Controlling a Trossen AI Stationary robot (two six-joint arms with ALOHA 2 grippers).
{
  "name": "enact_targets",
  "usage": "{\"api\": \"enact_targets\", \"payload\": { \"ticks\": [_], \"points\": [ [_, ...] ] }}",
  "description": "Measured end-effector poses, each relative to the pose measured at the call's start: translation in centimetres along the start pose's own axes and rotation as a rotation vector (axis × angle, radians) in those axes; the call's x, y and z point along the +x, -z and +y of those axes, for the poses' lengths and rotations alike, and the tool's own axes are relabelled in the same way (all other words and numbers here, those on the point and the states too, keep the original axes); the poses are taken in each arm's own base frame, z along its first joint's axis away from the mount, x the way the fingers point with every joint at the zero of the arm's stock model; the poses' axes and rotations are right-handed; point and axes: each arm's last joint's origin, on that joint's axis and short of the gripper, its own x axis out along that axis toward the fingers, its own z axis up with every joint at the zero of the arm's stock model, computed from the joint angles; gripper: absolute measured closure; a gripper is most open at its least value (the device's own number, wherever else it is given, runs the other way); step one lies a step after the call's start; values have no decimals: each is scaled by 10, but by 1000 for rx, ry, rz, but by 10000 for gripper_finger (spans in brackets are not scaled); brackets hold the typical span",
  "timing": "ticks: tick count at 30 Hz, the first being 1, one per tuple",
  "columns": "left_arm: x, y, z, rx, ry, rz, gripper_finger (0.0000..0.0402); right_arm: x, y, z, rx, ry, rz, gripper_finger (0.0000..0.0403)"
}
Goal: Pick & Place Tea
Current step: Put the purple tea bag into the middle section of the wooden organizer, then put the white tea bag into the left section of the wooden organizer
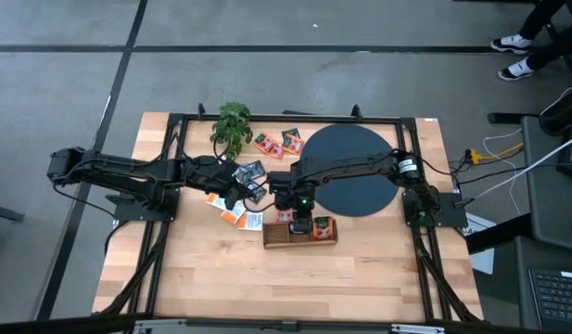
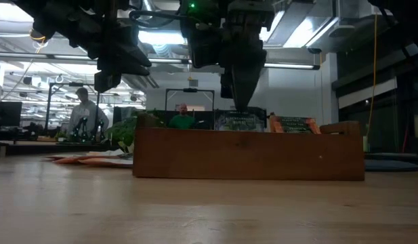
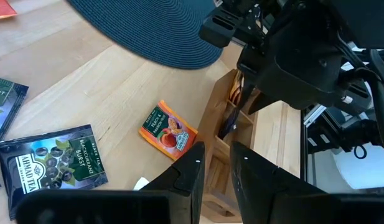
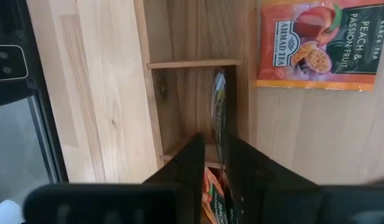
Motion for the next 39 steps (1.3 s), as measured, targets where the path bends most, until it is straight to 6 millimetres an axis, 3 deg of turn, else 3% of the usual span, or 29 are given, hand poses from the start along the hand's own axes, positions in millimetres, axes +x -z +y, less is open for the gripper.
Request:
{"api": "enact_targets", "payload": {
  "ticks": [10,16,21,25,33,39],
  "points": [
    [0,0,0,0,0,1,329,-10,2,-1,49,3,-19,325],
    [0,6,-2,10,-5,40,329,-39,6,17,-30,45,-139,325],
    [0,19,-3,34,-64,106,329,-70,12,34,-93,111,-271,325],
    [-2,33,-2,45,-129,186,329,-84,15,40,-129,111,-356,325],
    [-14,64,6,116,-305,427,329,-68,15,30,-100,98,-445,325],
    [-16,71,3,173,-347,405,329,-52,4,13,4,49,-610,325]
  ]
}}
